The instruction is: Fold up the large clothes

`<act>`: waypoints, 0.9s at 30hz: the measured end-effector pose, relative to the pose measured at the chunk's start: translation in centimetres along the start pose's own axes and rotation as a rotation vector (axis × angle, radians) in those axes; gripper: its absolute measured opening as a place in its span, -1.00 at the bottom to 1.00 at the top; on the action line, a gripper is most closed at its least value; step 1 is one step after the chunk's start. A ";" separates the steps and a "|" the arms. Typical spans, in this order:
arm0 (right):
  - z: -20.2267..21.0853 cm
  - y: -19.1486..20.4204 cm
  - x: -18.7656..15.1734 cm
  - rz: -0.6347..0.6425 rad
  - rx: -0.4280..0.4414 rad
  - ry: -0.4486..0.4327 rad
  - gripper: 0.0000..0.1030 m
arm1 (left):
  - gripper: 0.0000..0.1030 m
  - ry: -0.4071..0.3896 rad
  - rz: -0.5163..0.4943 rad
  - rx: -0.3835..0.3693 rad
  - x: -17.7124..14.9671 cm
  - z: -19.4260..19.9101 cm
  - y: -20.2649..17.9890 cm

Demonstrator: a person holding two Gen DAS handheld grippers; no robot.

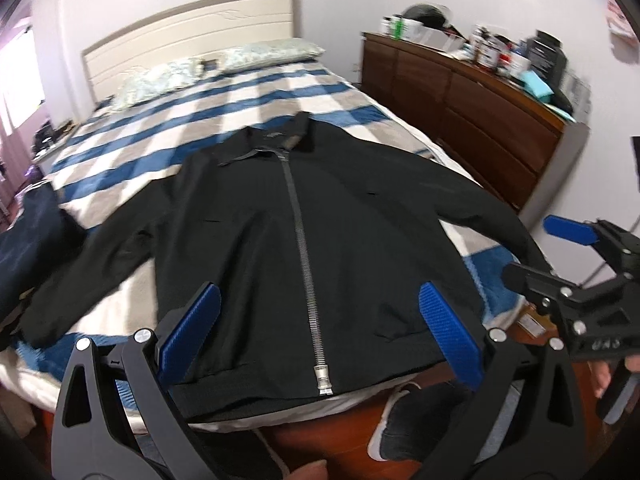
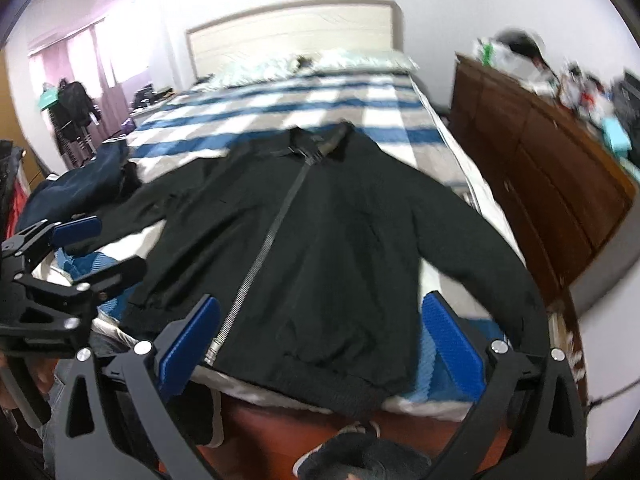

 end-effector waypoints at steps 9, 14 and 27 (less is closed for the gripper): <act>-1.9 -13.6 -6.0 -0.299 0.020 -0.004 0.92 | 0.90 0.036 -0.158 -0.154 -0.9 -6.5 -8.0; -3.7 -23.0 -11.8 -0.566 0.029 0.001 0.92 | 0.90 0.072 -0.215 -0.214 -1.4 -10.6 -11.9; -10.3 -37.3 -25.0 -1.179 0.148 -0.044 0.88 | 0.90 0.208 -0.320 -0.306 -2.8 -19.3 -17.6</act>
Point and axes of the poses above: each gripper's, at about its wrist camera, not at the fingertips, and z roughly against the way its jaws point, y to its left, x to its top, the point moved 2 cm from there along -z, roughly the way its jaws point, and after that the axes turned 4 degrees about y, right-handed, at the moved point
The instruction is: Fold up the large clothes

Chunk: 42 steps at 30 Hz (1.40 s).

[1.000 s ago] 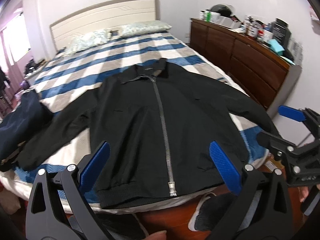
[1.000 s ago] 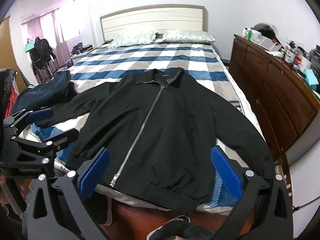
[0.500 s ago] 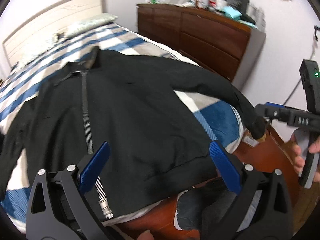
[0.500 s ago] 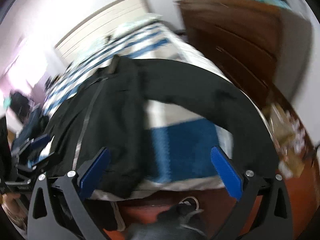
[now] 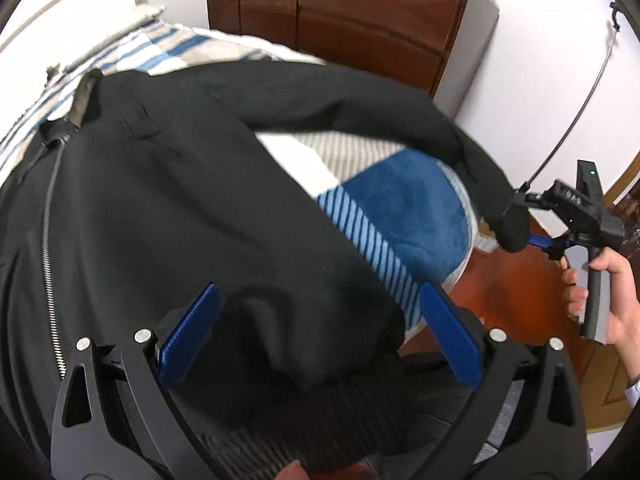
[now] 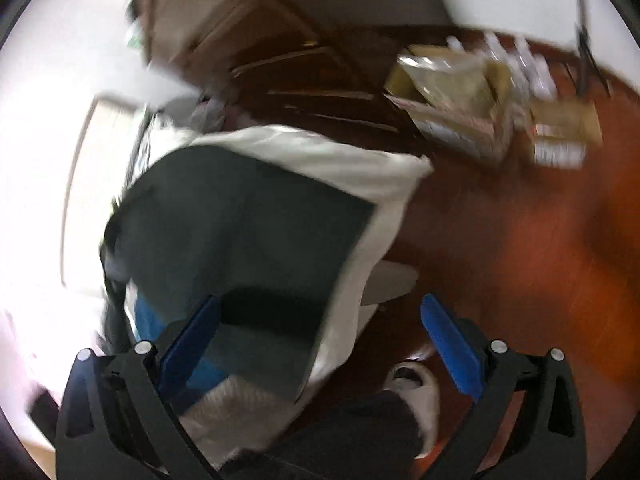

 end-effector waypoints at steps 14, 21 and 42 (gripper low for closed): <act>-0.5 5.3 1.4 0.035 0.145 0.045 -0.94 | 0.90 0.104 -0.005 -0.032 -0.8 -2.6 0.8; 5.4 10.3 2.2 0.140 0.138 -0.095 -0.96 | 0.90 0.024 -0.014 -0.046 -2.4 2.7 2.1; 6.6 56.1 -14.0 1.064 0.214 -0.054 -0.97 | 0.90 -0.051 0.362 0.082 -18.5 12.4 20.9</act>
Point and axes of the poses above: each gripper's, at about its wrist camera, not at the fingertips, and z roughly against the way its jaws point, y to its left, x to its top, the point moved 2 cm from there along -z, roughly the way its jaws point, and after that the axes turned 4 degrees about y, right-handed, at the moved point
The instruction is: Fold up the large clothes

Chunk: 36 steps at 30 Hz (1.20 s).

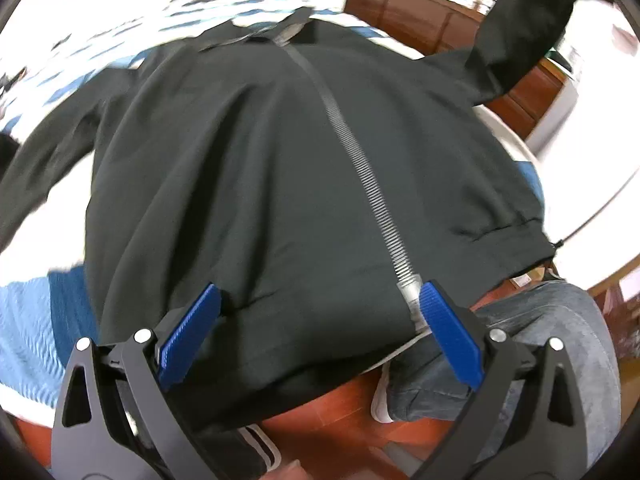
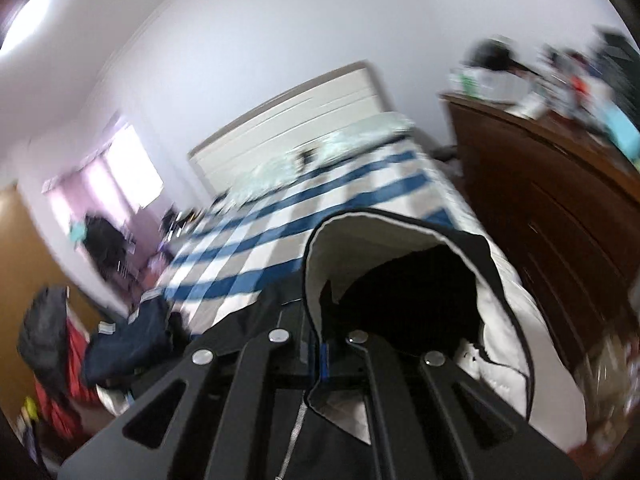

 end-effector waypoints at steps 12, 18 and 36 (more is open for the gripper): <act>-21.1 19.0 -7.4 0.334 0.075 0.401 -0.97 | 0.90 0.024 0.013 -0.090 -2.2 -1.5 2.0; -29.6 23.4 -16.7 0.485 0.084 0.665 -0.97 | 0.90 0.021 0.007 -0.094 -2.7 -1.4 2.1; -34.4 25.1 -25.4 0.518 0.179 0.972 0.53 | 0.90 0.031 -0.050 -0.030 -2.6 -2.5 0.5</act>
Point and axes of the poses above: each gripper's, at about its wrist camera, not at the fingertips, and z roughly against the way its jaws point, y to its left, x to its top, the point moved 2 cm from there along -z, roughly the way its jaws point, and after that the axes turned 4 degrees about y, right-handed, at the moved point
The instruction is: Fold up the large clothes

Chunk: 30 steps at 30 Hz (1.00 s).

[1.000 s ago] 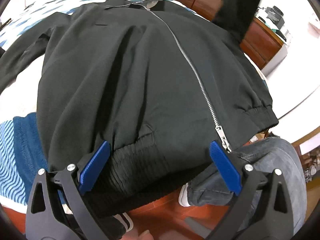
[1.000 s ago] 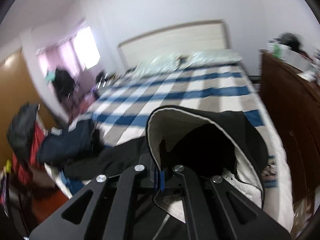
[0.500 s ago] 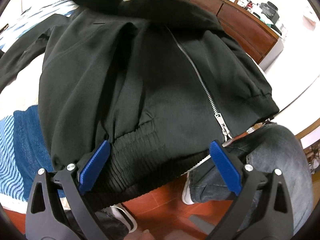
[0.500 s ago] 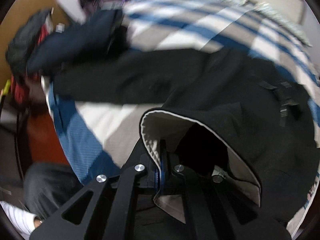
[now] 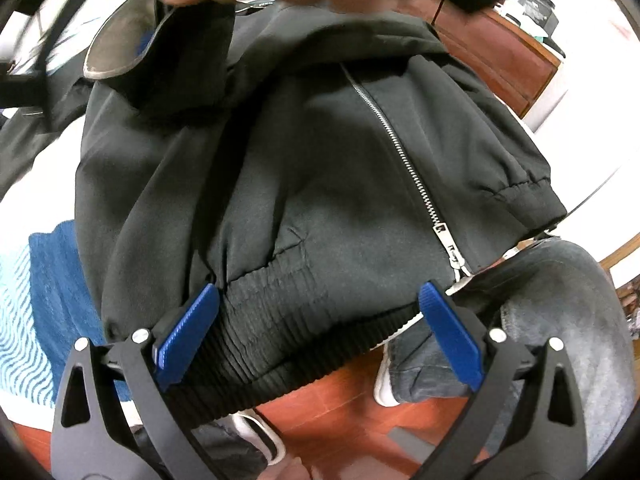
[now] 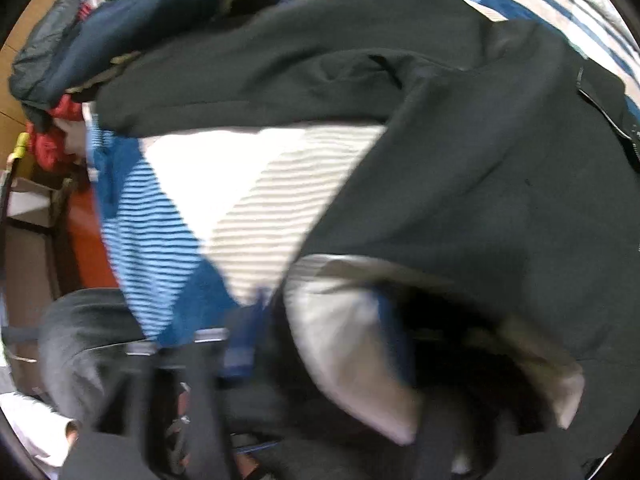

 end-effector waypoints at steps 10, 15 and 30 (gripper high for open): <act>11.0 1.6 -1.0 0.069 0.160 -0.209 0.90 | 0.90 -0.029 -0.013 0.011 0.5 -0.1 -0.6; 11.8 -3.3 -0.6 -0.068 0.128 -0.221 0.90 | 0.90 -0.018 -0.026 0.038 1.0 -0.6 -1.0; 1.8 -4.1 5.2 0.147 -0.256 -0.021 0.87 | 0.90 -0.066 0.019 -0.027 1.0 1.5 0.5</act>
Point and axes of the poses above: each gripper's, at about its wrist camera, not at the fingertips, and z roughly against the way its jaws point, y to its left, x to its top, the point moved 2 cm from there along -z, roughly the way its jaws point, and after that the axes turned 4 degrees about y, right-handed, at the moved point
